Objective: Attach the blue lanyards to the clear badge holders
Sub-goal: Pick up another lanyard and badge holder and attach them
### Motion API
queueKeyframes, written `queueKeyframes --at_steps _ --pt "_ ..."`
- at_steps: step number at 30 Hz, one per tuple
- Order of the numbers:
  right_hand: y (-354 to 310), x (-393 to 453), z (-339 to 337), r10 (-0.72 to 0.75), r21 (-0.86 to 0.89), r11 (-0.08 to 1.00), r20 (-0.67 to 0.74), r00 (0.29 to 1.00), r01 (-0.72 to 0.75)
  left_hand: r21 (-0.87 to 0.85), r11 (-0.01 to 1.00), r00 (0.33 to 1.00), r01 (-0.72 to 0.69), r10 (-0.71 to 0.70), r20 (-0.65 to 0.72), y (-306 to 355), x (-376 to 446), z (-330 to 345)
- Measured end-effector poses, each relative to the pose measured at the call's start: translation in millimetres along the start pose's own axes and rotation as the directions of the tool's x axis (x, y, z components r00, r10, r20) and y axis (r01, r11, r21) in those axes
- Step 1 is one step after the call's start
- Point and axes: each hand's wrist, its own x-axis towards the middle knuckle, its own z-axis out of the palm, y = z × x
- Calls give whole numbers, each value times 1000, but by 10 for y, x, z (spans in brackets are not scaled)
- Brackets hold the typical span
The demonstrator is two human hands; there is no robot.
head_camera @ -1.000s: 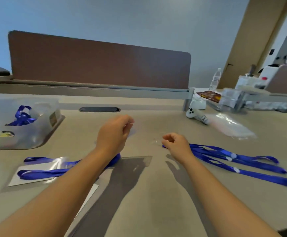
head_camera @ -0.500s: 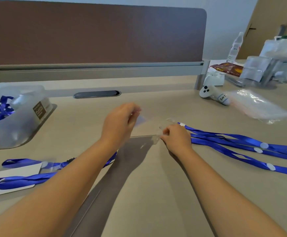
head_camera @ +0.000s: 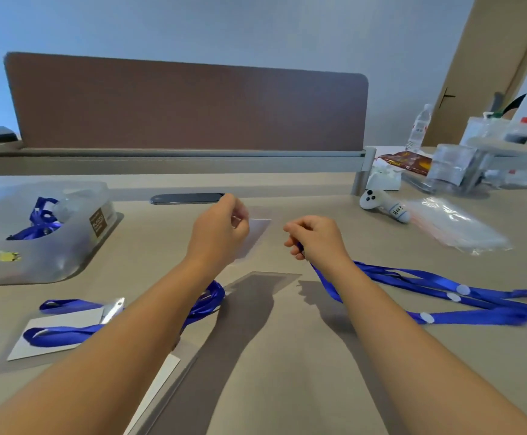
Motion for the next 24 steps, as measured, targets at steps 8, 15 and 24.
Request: queueKeyframes --at_steps 8,15,24 --pt "-548 -277 184 16 253 966 137 990 -51 -32 999 998 5 -7 -68 127 -96 -296" --pt "-698 -380 325 104 324 932 186 977 -161 -16 999 994 -29 28 -107 126 -221 -504" --pt "-775 -461 461 118 293 942 167 979 -163 40 998 996 -50 53 -74 60 -319 -710"
